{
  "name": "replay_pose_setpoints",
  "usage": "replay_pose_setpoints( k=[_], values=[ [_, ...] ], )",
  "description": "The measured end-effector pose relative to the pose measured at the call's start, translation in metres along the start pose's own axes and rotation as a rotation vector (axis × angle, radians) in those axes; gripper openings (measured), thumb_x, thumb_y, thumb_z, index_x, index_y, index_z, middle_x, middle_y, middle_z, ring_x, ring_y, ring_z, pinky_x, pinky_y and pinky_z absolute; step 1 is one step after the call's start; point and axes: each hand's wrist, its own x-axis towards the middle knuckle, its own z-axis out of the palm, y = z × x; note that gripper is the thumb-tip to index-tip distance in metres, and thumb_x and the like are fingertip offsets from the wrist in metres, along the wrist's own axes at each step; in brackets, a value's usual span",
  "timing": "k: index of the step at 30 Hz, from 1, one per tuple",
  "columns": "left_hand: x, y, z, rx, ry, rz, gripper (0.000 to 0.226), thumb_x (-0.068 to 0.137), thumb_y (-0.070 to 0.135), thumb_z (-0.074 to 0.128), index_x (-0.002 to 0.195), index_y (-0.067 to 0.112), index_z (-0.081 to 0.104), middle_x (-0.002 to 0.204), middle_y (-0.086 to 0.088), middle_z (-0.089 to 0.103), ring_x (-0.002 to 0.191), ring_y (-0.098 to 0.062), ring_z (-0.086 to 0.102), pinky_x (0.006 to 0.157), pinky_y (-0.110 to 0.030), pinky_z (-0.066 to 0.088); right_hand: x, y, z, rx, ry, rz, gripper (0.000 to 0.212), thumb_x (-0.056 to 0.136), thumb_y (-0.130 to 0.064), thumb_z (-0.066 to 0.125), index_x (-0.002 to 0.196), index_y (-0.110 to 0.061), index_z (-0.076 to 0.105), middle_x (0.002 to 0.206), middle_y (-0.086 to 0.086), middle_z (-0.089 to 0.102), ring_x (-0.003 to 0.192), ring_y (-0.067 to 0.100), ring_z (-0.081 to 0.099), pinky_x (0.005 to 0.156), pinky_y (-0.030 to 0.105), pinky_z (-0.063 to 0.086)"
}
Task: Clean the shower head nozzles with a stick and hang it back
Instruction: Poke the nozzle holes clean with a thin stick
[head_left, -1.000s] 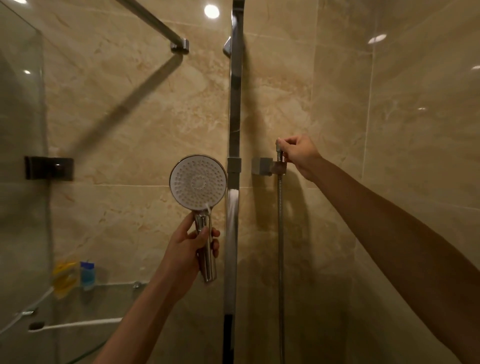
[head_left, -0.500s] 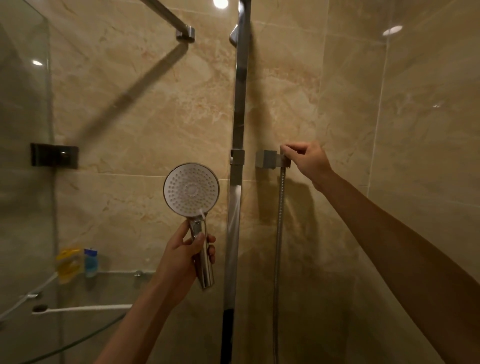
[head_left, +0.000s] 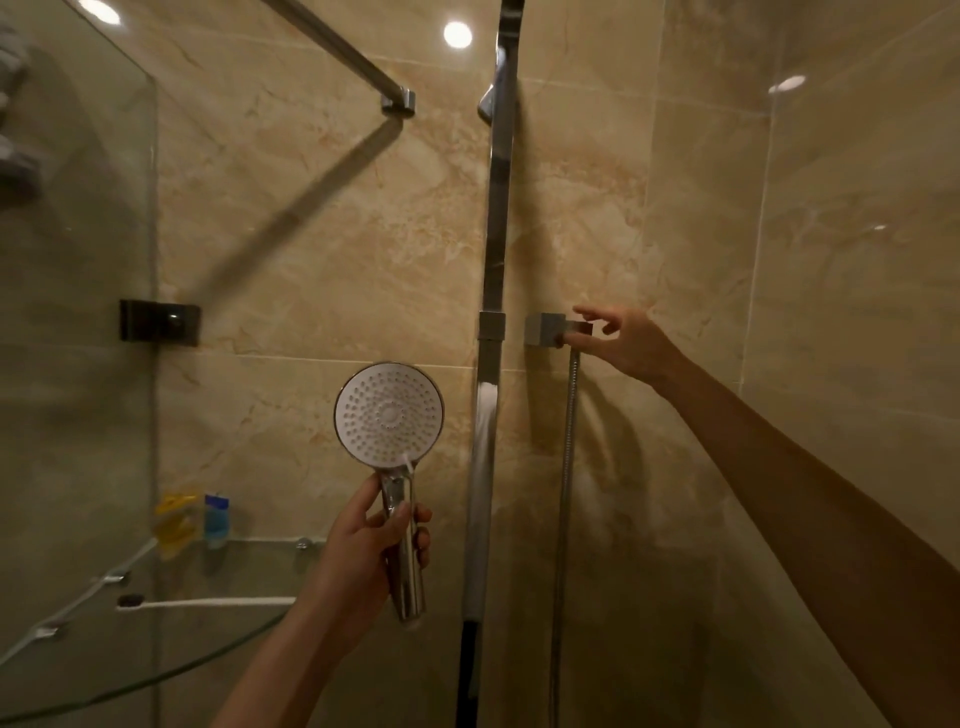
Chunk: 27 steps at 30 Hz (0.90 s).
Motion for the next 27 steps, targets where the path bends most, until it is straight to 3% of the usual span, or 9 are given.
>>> replay_pose_setpoints(
  k=[3, 9, 11, 15, 19, 23, 27],
  values=[
    [-0.013, 0.002, -0.005, -0.017, 0.017, -0.026, 0.047, 0.098, 0.000, 0.046, 0.125, 0.035, 0.064, 0.084, -0.014, 0.068, 0.067, -0.024, 0.064, 0.063, -0.038, 0.055, -0.013, -0.010, -0.003, 0.075, 0.041, 0.035, 0.048, 0.090, -0.035, 0.071, 0.133, -0.019, 0.062, 0.123, 0.004, 0.067, 0.100, 0.023, 0.057, 0.083, 0.033, 0.045],
    [-0.052, 0.006, -0.015, 0.007, 0.030, -0.076, 0.036, 0.101, 0.012, 0.045, 0.121, 0.034, 0.064, 0.089, -0.016, 0.060, 0.063, -0.027, 0.060, 0.057, -0.037, 0.051, -0.062, -0.026, 0.010, 0.088, 0.191, 0.052, 0.024, 0.089, -0.025, 0.073, 0.111, -0.019, 0.065, 0.106, 0.001, 0.068, 0.089, 0.013, 0.058, 0.068, 0.016, 0.041],
    [-0.069, 0.007, -0.020, 0.024, 0.057, -0.096, 0.032, 0.102, 0.014, 0.045, 0.120, 0.032, 0.064, 0.086, -0.013, 0.058, 0.060, -0.025, 0.058, 0.054, -0.036, 0.050, -0.086, -0.031, 0.019, 0.103, 0.153, 0.043, 0.026, 0.090, -0.020, 0.071, 0.115, -0.017, 0.064, 0.104, 0.000, 0.068, 0.088, 0.014, 0.061, 0.069, 0.013, 0.043],
    [-0.105, 0.007, -0.032, 0.082, 0.128, -0.106, 0.029, 0.102, 0.012, 0.044, 0.119, 0.025, 0.064, 0.079, -0.010, 0.057, 0.056, -0.019, 0.054, 0.050, -0.030, 0.046, -0.135, -0.045, 0.048, 0.181, 0.026, 0.053, 0.022, 0.093, -0.022, 0.067, 0.114, -0.021, 0.064, 0.099, -0.008, 0.066, 0.087, 0.001, 0.061, 0.068, 0.009, 0.044],
    [-0.133, 0.007, -0.045, 0.106, 0.201, -0.119, 0.023, 0.101, 0.008, 0.044, 0.113, 0.013, 0.063, 0.074, -0.009, 0.056, 0.050, -0.017, 0.048, 0.045, -0.027, 0.040, -0.166, -0.067, 0.092, 0.304, -0.170, 0.058, 0.013, 0.093, -0.022, 0.066, 0.105, -0.026, 0.067, 0.098, -0.007, 0.068, 0.092, 0.007, 0.065, 0.078, 0.019, 0.051],
    [-0.153, 0.007, -0.065, 0.141, 0.308, -0.112, 0.014, 0.100, 0.006, 0.046, 0.097, 0.003, 0.058, 0.073, -0.010, 0.057, 0.046, -0.017, 0.045, 0.042, -0.024, 0.037, -0.176, -0.089, 0.145, 0.340, -0.336, 0.087, 0.019, 0.093, -0.030, 0.066, 0.111, -0.024, 0.069, 0.101, -0.010, 0.067, 0.095, 0.006, 0.063, 0.083, 0.020, 0.050],
    [-0.170, 0.014, -0.089, 0.131, 0.393, -0.072, 0.009, 0.099, 0.005, 0.047, 0.096, 0.002, 0.054, 0.072, -0.011, 0.055, 0.044, -0.017, 0.043, 0.039, -0.023, 0.035, -0.173, -0.116, 0.202, 0.406, -0.394, 0.101, 0.015, 0.092, -0.032, 0.068, 0.106, -0.027, 0.074, 0.091, -0.021, 0.067, 0.083, -0.008, 0.063, 0.069, 0.005, 0.045]
  ],
)
